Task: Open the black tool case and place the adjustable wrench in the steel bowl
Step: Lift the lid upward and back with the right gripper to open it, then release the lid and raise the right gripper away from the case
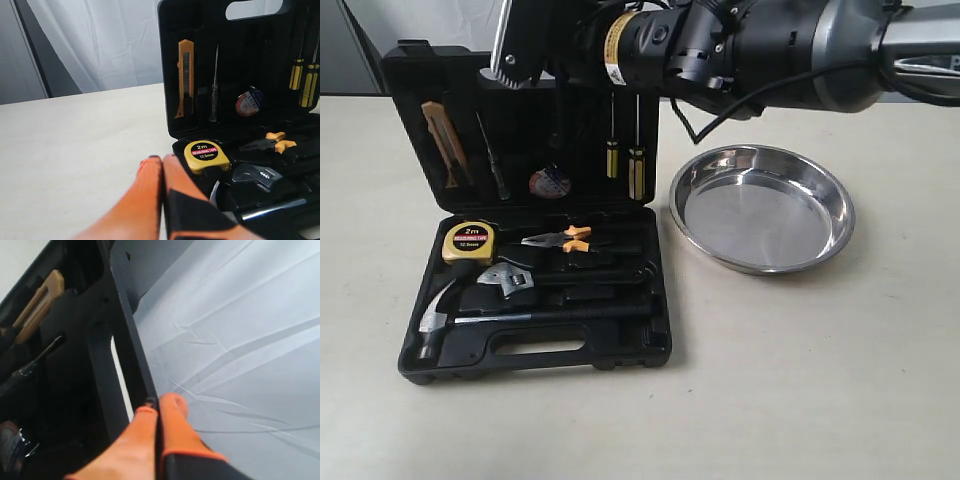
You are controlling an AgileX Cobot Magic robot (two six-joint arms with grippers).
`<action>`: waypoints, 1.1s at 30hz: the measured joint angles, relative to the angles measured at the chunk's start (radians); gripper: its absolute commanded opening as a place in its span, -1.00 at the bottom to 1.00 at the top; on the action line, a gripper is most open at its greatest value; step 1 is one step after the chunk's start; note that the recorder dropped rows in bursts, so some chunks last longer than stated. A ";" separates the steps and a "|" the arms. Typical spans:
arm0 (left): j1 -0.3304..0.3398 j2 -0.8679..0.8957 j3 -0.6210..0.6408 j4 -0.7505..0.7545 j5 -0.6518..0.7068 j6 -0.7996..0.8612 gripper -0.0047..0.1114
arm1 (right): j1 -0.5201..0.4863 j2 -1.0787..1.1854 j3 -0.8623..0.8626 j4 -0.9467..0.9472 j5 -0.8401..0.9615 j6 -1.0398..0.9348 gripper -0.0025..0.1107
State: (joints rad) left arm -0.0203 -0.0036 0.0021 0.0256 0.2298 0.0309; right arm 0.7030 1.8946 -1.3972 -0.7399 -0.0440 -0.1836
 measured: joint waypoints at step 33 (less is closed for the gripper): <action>0.000 0.000 0.000 0.000 0.000 0.000 -0.91 | -0.152 0.066 -0.287 0.423 0.749 0.001 -0.97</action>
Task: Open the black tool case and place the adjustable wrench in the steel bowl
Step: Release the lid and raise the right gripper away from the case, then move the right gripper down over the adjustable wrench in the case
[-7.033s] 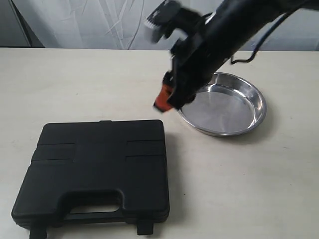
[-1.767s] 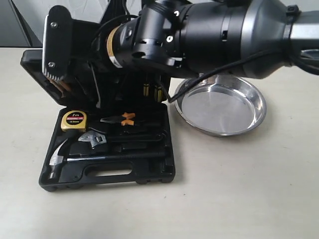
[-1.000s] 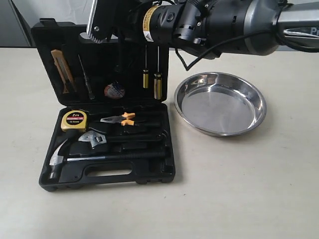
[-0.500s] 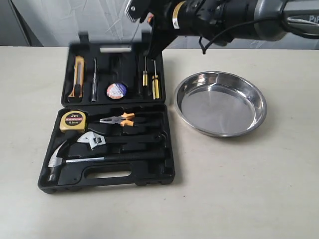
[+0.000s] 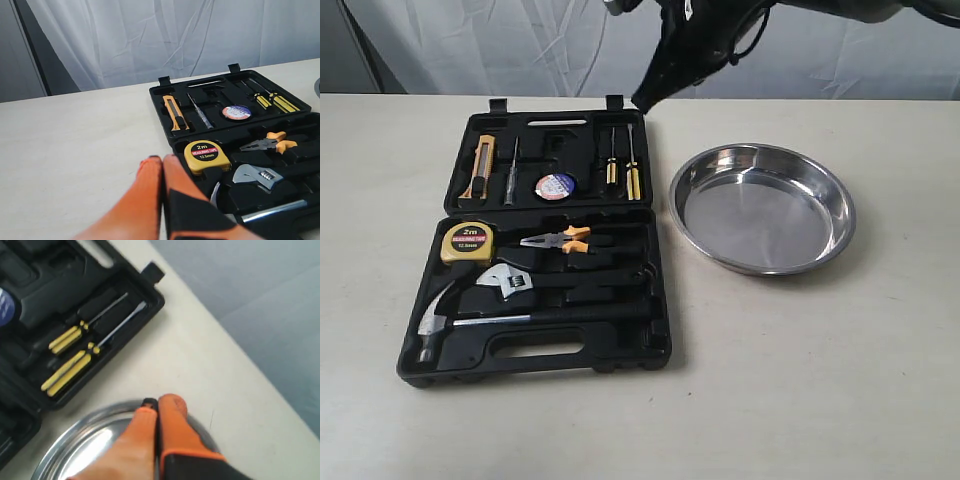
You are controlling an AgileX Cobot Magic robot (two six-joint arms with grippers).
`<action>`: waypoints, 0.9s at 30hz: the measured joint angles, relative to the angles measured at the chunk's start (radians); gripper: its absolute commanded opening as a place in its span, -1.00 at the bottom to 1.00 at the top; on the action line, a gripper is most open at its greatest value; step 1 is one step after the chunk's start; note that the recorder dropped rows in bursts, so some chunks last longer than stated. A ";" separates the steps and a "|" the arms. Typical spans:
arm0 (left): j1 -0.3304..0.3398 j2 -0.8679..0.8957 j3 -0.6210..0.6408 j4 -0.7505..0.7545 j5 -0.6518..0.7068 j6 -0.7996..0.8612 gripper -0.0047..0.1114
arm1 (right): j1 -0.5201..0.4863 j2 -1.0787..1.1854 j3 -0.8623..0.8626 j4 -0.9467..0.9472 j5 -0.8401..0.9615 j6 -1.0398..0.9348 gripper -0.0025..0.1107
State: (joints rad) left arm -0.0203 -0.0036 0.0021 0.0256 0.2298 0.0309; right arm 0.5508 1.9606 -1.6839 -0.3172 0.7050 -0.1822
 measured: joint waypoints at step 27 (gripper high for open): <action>0.000 0.000 0.000 0.006 -0.033 0.000 -0.91 | 0.210 0.165 -0.011 0.926 -0.001 -0.787 -0.97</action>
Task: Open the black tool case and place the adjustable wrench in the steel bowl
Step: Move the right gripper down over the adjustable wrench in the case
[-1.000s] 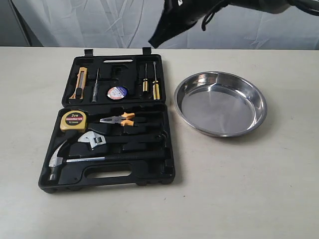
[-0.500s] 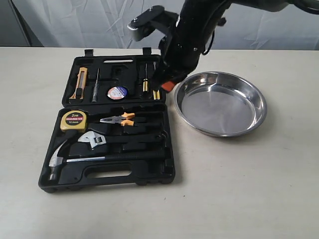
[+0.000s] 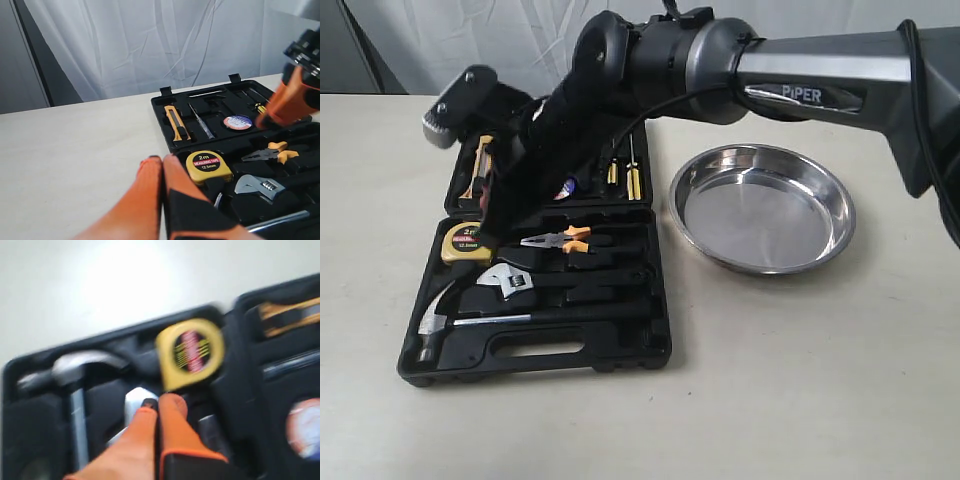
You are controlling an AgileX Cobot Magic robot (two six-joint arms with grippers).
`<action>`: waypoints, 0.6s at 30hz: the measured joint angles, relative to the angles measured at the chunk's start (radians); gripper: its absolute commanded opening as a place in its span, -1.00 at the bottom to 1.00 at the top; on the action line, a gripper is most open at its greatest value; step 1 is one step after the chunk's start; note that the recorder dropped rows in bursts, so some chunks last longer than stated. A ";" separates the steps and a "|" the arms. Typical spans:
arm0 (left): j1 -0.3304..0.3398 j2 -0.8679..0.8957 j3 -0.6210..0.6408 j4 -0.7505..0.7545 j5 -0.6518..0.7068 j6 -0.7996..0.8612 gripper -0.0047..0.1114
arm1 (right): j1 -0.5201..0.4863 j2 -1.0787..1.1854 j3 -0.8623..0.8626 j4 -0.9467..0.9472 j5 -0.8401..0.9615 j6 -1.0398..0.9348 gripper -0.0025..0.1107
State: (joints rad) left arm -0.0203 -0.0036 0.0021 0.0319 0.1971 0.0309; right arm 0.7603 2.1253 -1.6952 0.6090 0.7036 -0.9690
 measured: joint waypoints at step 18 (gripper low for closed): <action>0.000 0.000 0.000 0.002 -0.006 0.000 -0.91 | -0.162 -0.031 -0.001 -0.587 0.077 0.652 -0.97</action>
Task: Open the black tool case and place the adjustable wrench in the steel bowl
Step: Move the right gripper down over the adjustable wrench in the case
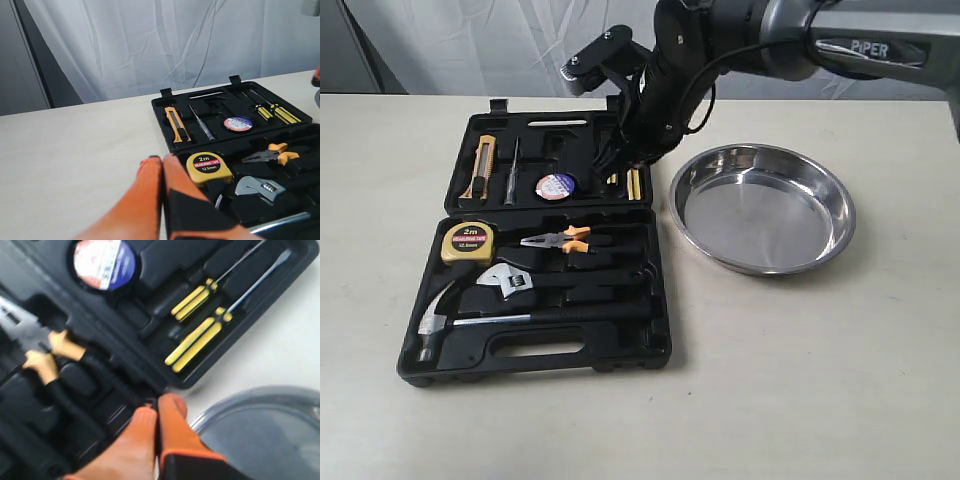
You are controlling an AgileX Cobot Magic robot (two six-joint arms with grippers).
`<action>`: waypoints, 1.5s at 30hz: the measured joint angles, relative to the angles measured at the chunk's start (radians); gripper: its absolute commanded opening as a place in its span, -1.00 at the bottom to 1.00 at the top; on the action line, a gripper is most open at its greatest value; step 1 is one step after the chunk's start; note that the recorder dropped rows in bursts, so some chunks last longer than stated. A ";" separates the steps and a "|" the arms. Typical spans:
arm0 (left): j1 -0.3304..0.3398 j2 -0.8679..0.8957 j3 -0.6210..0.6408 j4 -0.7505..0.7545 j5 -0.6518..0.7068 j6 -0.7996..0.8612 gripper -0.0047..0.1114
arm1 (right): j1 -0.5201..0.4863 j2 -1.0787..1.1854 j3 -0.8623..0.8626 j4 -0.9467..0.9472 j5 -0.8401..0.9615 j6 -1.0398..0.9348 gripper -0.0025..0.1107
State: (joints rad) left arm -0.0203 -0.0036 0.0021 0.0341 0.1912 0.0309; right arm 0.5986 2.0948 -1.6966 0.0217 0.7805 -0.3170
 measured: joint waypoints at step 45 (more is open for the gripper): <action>0.000 0.000 0.000 0.006 -0.006 0.000 -0.91 | 0.107 0.011 0.000 0.340 0.305 -0.611 -0.83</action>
State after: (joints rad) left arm -0.0203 -0.0036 0.0021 0.0404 0.1852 0.0309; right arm 0.7054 2.1060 -1.6966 0.3615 1.0857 -0.9285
